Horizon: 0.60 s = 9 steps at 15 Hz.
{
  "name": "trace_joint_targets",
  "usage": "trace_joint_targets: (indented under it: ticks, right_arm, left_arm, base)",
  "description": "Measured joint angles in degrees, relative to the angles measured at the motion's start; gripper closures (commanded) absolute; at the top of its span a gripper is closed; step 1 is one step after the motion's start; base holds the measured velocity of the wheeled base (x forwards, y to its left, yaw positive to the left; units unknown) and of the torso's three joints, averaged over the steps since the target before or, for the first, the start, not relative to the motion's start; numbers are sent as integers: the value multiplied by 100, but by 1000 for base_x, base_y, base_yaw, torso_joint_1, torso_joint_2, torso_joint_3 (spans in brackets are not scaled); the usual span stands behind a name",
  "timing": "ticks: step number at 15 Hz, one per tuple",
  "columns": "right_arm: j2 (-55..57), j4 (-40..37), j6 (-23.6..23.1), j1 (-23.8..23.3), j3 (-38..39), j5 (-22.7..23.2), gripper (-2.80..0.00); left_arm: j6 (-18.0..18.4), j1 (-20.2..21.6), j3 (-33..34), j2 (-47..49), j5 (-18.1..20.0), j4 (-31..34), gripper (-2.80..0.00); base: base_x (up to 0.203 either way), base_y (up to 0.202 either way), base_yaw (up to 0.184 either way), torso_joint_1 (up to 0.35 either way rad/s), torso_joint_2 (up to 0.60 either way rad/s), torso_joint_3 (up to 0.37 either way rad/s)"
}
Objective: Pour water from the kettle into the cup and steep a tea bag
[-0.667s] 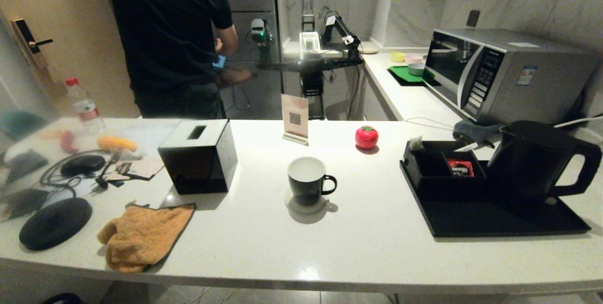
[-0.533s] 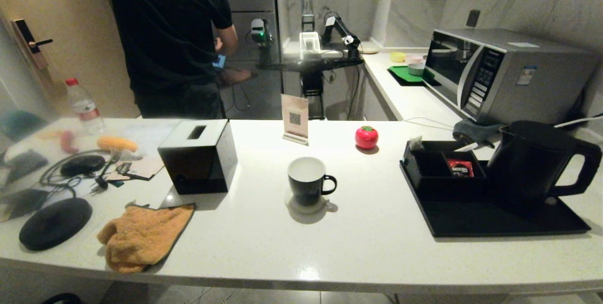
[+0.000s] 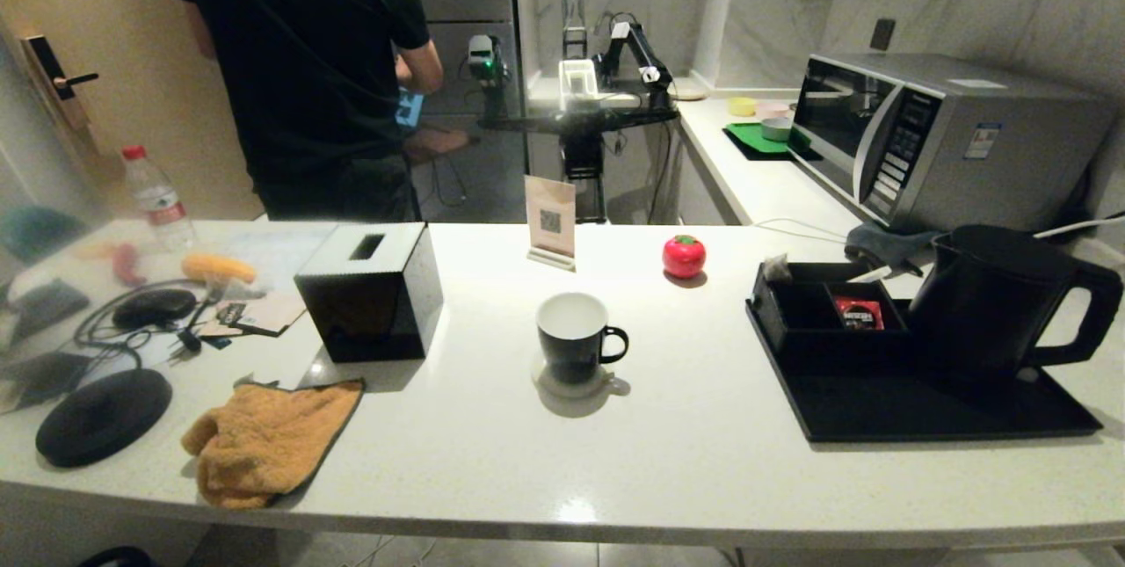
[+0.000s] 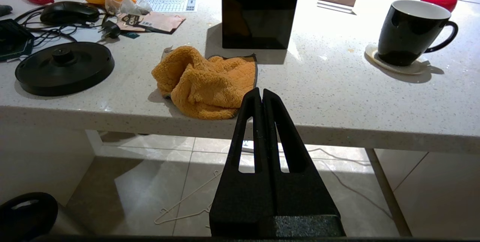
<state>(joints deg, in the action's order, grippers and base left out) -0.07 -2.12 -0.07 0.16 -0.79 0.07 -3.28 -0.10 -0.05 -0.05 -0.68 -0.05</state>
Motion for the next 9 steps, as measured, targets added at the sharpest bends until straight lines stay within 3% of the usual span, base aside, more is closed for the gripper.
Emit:
trace_joint_targets:
  ticks: [9]
  right_arm:
    - [0, 30, -67, 0, 10, -1, 0]
  left_arm:
    - [0, -1, 2, 2, 0, -2, 0]
  base:
    - [0, 0, 0, 0, 0, 0]
